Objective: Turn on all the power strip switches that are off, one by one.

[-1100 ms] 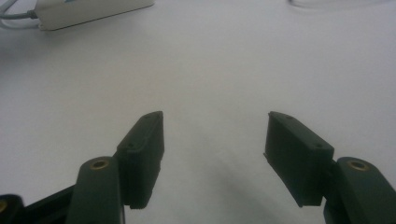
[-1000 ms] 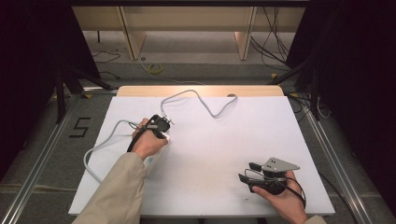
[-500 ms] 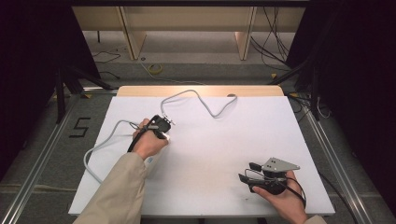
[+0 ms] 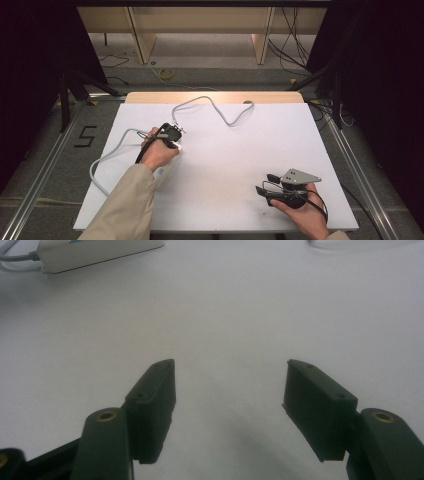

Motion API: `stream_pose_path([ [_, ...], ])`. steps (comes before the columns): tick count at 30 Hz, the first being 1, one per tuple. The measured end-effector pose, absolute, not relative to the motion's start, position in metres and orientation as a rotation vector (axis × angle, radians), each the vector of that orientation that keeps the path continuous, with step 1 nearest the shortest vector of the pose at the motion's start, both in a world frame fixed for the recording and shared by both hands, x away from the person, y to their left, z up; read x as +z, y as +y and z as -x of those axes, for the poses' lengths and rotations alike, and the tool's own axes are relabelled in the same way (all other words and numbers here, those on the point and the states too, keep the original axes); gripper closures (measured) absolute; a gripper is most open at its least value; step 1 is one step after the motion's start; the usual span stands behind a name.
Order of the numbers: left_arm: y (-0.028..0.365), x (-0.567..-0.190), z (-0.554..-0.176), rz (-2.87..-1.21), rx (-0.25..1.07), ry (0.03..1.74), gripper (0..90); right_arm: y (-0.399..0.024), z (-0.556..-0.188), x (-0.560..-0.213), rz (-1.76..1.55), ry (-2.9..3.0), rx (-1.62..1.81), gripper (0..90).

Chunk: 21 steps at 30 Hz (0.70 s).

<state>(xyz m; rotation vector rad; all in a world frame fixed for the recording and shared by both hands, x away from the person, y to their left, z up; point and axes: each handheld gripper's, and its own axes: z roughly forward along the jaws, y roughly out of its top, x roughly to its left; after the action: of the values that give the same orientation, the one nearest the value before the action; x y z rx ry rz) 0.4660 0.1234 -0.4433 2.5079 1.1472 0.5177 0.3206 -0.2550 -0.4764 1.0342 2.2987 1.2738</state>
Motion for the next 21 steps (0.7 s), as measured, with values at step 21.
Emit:
stream_pose_path([
  [21, 0.131, -0.434, -0.452, -2.379, 0.559, 1.105, 83.4, -0.256, -0.321, -0.476, -1.038, 2.290, 1.277, 38.2],
])
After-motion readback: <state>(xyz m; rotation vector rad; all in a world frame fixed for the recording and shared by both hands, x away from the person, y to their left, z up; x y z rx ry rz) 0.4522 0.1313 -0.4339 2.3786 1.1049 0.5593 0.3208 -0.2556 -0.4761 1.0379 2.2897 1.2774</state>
